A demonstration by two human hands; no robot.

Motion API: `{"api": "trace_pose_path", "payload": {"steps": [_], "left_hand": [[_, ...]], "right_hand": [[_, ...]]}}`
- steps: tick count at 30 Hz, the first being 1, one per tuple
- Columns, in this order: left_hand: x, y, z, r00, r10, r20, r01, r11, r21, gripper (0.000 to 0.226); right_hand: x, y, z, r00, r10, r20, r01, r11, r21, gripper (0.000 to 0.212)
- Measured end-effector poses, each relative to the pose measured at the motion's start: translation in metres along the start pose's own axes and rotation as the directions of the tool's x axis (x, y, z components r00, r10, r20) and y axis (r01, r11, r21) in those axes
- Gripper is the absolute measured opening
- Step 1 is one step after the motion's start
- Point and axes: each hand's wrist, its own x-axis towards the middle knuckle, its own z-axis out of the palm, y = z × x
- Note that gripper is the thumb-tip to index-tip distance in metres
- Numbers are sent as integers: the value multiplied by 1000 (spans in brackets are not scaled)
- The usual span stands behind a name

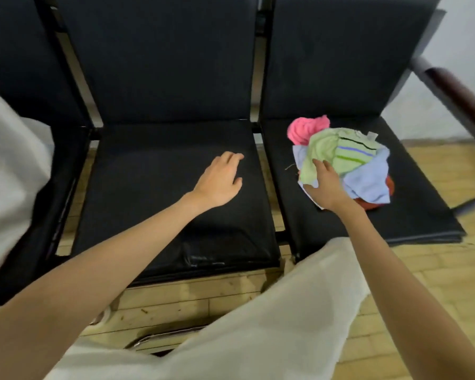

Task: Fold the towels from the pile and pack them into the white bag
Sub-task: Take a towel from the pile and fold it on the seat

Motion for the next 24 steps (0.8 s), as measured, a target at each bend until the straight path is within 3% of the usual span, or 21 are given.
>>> {"api": "trace_pose_path", "payload": {"steps": [4, 7, 9, 12, 16, 18, 20, 24], "left_hand": [[52, 43, 20, 988, 82, 130, -79, 997, -22, 53], [89, 72, 37, 971, 103, 217, -87, 993, -84, 51], [112, 92, 52, 963, 24, 270, 54, 959, -277, 43], [141, 124, 76, 908, -130, 399, 360, 729, -582, 22], [172, 153, 109, 871, -187, 454, 468, 597, -652, 2], [183, 163, 122, 856, -206, 475, 503, 548, -669, 15], [188, 172, 128, 861, -226, 455, 497, 562, -662, 28], [190, 180, 137, 871, -264, 415, 486, 588, -647, 24]], "right_hand": [[-1, 52, -14, 995, 94, -33, -91, 992, 84, 68], [4, 82, -16, 997, 48, -63, -42, 996, 83, 63], [10, 97, -15, 998, 33, -58, -29, 998, 61, 61], [20, 113, -14, 997, 66, -44, -66, 998, 9, 58], [25, 128, -11, 997, 82, -6, -82, 991, -105, 49], [23, 136, -11, 995, 99, 19, -97, 991, -93, 46], [23, 141, -11, 996, 89, 31, -87, 995, -56, 46], [26, 141, -9, 996, 74, 50, -75, 997, 21, 46]]}}
